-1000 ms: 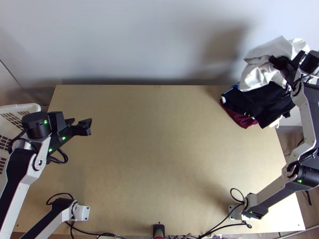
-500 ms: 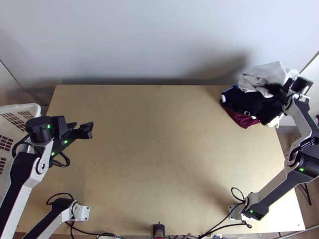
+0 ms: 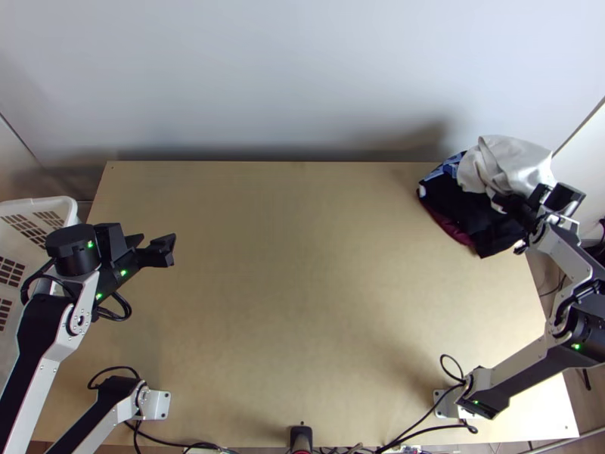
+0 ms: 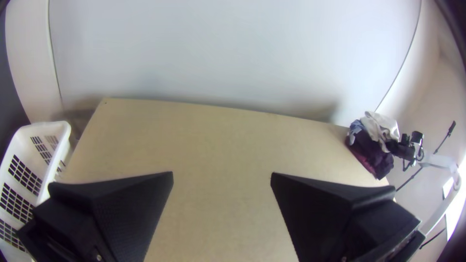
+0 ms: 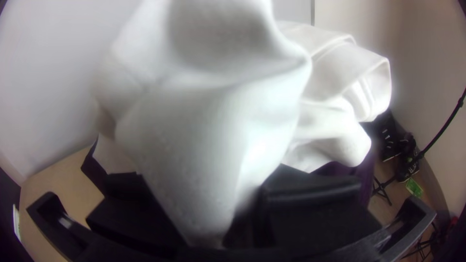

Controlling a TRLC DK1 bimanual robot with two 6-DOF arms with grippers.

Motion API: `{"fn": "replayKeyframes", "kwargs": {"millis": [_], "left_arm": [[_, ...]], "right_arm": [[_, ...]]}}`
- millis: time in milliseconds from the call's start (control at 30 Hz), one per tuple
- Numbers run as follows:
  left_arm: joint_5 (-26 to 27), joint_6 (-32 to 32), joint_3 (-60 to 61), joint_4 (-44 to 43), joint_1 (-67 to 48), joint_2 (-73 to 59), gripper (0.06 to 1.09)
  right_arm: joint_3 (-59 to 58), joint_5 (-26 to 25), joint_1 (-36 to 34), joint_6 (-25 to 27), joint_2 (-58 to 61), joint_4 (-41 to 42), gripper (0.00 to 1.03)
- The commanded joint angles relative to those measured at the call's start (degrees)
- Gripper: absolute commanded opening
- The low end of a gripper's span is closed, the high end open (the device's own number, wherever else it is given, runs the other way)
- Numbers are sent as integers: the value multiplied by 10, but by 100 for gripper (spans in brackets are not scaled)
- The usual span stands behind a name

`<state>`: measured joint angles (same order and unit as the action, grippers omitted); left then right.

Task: Fold the t-shirt

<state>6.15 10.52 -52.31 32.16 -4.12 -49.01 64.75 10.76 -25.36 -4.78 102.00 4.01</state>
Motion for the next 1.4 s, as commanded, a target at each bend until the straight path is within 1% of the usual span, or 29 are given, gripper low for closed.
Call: {"fn": "replayKeyframes", "kwargs": {"millis": [0,33,100,133,200,233,267,367,467,533,600,733,867,967,1033,1067,1200,1267,1367], "left_arm": [[2,2,2,-2,-3,1,103],[3,2,2,-2,-3,2,103],[3,2,2,-2,-2,2,103],[3,1,2,-2,-2,2,103],[3,1,2,-2,-2,2,103],[3,1,3,-2,-2,1,103],[4,2,3,-2,-2,1,103],[4,5,5,-3,-4,1,103],[4,6,3,-3,-5,4,103],[4,6,2,-3,-5,9,103],[4,6,3,-1,-5,16,103],[4,6,15,1,-5,36,103],[4,10,41,-17,-1,54,103],[4,13,77,-60,3,72,103],[4,16,107,-95,11,88,103],[4,17,120,-107,11,96,103],[-3,19,173,-148,16,157,103],[-4,6,200,-176,28,197,103],[-5,-6,230,-199,37,234,103]], "right_arm": [[-47,6,7,6,-39,13,7],[-47,5,7,6,-43,13,25],[-45,6,7,4,-52,13,77],[-42,5,6,5,-56,10,89],[-33,6,6,9,-66,-6,91],[-31,6,5,9,-72,-9,96],[-26,6,4,10,-77,-19,99],[-14,6,1,12,-89,-36,99],[-11,6,-3,28,-108,-59,99],[-18,6,-3,47,-127,-67,99],[-38,6,-3,61,-156,-68,99],[-83,7,8,69,-244,-97,99],[-148,7,46,62,-358,-100,99],[-184,7,90,45,-443,-108,98],[-198,5,129,24,-498,-137,98],[-204,-3,149,13,-524,-146,98],[-247,-94,251,2,-625,-159,98],[-270,-126,282,-9,-671,-155,98],[-315,-142,301,-32,-738,-141,98]]}}
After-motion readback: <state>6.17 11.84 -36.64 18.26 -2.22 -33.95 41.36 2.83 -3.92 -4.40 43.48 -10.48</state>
